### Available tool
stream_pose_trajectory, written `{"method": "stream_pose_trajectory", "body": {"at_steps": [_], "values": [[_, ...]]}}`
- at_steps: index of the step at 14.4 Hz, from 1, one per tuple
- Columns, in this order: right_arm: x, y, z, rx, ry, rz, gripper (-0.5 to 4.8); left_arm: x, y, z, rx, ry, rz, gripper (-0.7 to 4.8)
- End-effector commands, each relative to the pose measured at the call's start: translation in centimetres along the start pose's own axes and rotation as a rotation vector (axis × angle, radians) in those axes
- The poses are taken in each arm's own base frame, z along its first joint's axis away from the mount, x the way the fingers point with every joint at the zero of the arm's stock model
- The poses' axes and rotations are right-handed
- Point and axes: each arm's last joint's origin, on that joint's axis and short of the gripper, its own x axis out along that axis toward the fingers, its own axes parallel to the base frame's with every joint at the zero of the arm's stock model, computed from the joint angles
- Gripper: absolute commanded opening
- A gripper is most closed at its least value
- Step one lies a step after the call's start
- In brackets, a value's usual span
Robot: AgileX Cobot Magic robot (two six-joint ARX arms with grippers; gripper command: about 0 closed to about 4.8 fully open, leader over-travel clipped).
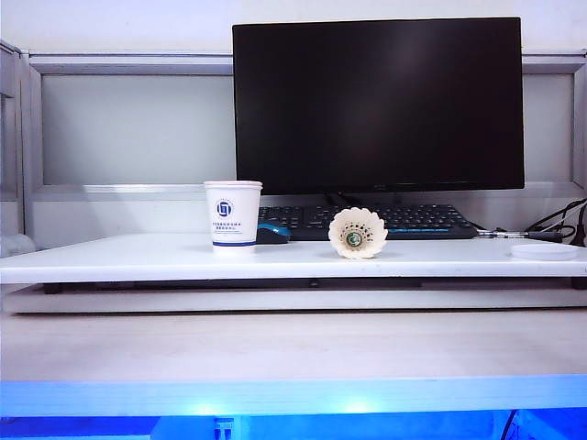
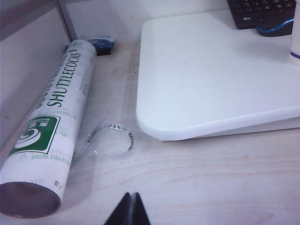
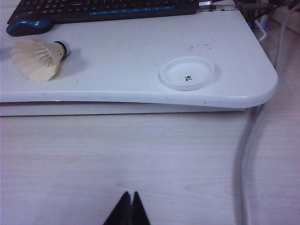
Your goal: Pick up the badminton from the table and put it into the white paper cup.
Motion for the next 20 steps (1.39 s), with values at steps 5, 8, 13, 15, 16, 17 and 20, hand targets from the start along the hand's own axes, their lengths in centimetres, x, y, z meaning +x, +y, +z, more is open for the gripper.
{"method": "stream_pose_trajectory", "body": {"at_steps": [5,8,13,15,16,17,20], "values": [[0.0,0.0,0.0,-0.002,-0.003,0.000,-0.05,0.0,0.0,-0.2,-0.002,0.012,0.001,-0.05],[0.0,0.0,0.0,-0.002,-0.002,0.000,-0.05,0.0,0.0,-0.2,-0.002,0.011,-0.001,-0.05],[0.0,0.0,0.0,-0.002,-0.004,0.001,-0.05,0.0,-0.6,0.0,-0.003,-0.015,-0.221,-0.05],[-0.3,0.1,0.8,0.018,-0.029,0.009,-0.05,-0.3,-1.1,0.2,-0.009,-0.018,-0.396,-0.05],[-0.9,0.3,2.2,0.062,-0.072,0.018,0.04,-0.4,-1.3,0.2,-0.039,-0.019,-0.467,-0.05],[-1.1,0.3,2.5,0.073,-0.083,0.022,0.04,-0.4,-1.3,0.2,-0.063,-0.011,-0.474,-0.05],[-2.8,1.0,5.4,0.164,-0.138,0.170,0.21,-0.7,-1.4,0.2,-0.135,0.039,-0.516,-0.05]]}}
